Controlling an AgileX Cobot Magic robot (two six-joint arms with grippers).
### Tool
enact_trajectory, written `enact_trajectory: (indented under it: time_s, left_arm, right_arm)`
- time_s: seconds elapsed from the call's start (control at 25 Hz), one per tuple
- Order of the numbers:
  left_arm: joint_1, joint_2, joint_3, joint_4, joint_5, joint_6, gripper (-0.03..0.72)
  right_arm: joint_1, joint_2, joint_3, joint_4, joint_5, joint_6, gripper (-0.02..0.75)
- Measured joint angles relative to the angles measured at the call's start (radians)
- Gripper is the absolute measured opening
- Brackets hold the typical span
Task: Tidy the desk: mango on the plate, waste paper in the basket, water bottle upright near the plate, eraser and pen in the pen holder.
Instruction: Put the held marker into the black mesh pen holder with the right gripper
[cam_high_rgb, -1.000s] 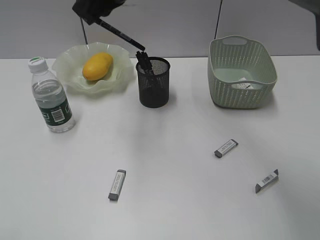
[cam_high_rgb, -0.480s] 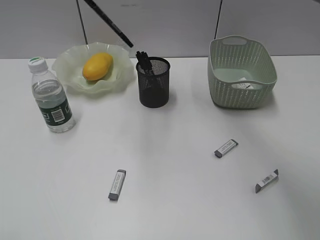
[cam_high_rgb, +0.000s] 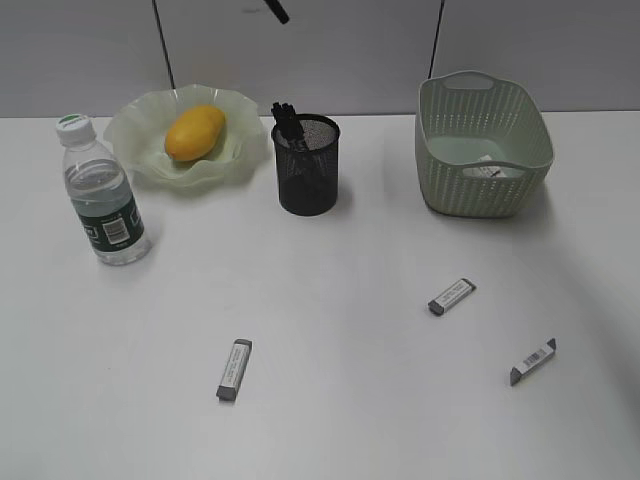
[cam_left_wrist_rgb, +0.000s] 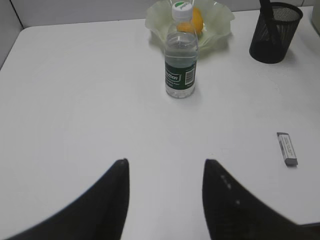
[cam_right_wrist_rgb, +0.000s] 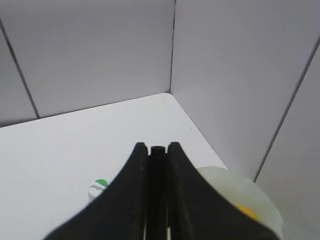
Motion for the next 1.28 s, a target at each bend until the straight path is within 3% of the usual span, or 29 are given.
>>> enact_trajectory:
  time_s: [0.4, 0.72, 0.84, 1.04, 1.28]
  left_arm:
    - [0.0, 0.0, 0.0, 0.0, 0.0, 0.0, 0.365]
    - [0.0, 0.0, 0.0, 0.0, 0.0, 0.0, 0.365]
    - [0.0, 0.0, 0.0, 0.0, 0.0, 0.0, 0.365]
    - [0.0, 0.0, 0.0, 0.0, 0.0, 0.0, 0.365]
    - [0.0, 0.0, 0.0, 0.0, 0.0, 0.0, 0.365]
  right_arm:
    - [-0.104, -0.08, 0.038, 0.11, 0.162, -0.066, 0.082]
    - [-0.184, -0.216, 0.279, 0.314, 0.118, -0.203, 0.082]
    - [-0.197, -0.267, 0.416, 0.445, 0.027, -0.329, 0.082]
    - [-0.198, -0.308, 0.633, 0.777, -0.063, -0.675, 0.082]
    - [-0.198, -0.296, 0.752, 0.832, -0.087, -0.933, 0.082]
